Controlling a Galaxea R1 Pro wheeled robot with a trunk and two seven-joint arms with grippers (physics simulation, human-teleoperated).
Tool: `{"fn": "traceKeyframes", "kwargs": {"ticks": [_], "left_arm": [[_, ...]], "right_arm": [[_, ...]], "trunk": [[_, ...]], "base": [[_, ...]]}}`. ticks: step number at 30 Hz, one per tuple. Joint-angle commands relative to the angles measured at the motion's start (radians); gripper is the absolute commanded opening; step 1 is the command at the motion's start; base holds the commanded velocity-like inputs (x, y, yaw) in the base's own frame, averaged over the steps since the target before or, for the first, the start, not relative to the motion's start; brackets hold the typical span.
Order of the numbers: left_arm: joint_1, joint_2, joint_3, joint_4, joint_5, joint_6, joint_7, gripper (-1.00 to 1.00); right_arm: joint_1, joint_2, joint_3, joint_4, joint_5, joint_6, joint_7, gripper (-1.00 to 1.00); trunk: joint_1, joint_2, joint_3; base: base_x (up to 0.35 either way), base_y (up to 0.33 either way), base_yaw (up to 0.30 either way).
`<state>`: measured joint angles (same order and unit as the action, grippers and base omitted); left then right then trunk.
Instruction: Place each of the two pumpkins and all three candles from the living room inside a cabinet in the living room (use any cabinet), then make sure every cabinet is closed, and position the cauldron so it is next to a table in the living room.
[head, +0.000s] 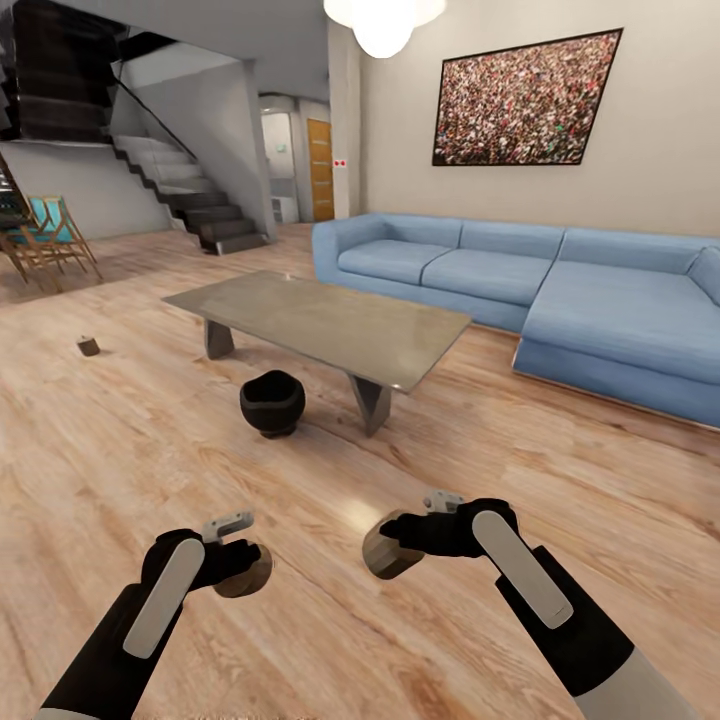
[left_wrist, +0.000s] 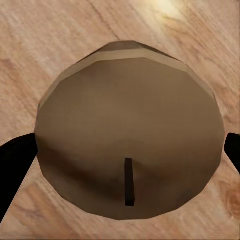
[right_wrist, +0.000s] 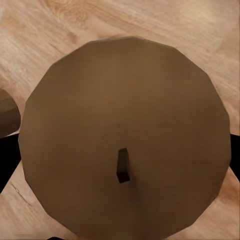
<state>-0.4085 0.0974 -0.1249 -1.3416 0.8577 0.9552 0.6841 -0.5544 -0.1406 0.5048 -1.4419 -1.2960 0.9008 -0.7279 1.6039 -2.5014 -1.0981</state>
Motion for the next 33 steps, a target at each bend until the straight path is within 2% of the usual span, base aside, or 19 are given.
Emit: {"fn": "traceKeyframes", "kwargs": {"ticks": [1,7,10,14,18,33], "left_arm": [[-0.001,0.001,-0.002,-0.001,0.009,0.000,0.011,-1.00],[-0.001,0.007,0.003,0.000,0.009,0.000,0.011,-1.00],[-0.001,0.009,0.041,0.001,0.008,0.000,0.011,-1.00],[-0.001,0.008,0.062,0.029,0.007,0.000,0.011,-1.00],[-0.001,0.007,0.062,0.068,0.005,0.000,0.011,-1.00],[-0.001,0.005,0.065,0.073,0.002,0.000,0.011,-1.00]], "right_arm": [[-0.001,-0.001,0.001,-0.002,-0.011,-0.002,-0.010,-1.00],[-0.001,-0.001,0.001,-0.002,-0.011,-0.002,-0.010,-1.00],[-0.001,-0.002,0.001,-0.001,-0.010,-0.002,-0.010,-1.00],[-0.001,-0.001,0.000,0.000,-0.012,-0.002,-0.007,-1.00],[-0.001,-0.001,0.000,0.004,-0.012,-0.002,-0.006,-1.00],[-0.001,-0.002,0.000,0.004,-0.009,-0.002,-0.006,-1.00]], "trunk": [[0.000,0.000,-0.001],[0.000,0.000,-0.001],[0.000,0.000,-0.001],[0.000,0.000,-0.001],[0.000,0.000,-0.001],[0.000,0.000,-0.001]], "base": [[0.000,0.000,0.287],[0.000,0.000,0.287],[0.000,0.000,0.287],[0.000,0.000,0.287],[0.000,0.000,0.287],[0.000,0.000,0.287]]}}
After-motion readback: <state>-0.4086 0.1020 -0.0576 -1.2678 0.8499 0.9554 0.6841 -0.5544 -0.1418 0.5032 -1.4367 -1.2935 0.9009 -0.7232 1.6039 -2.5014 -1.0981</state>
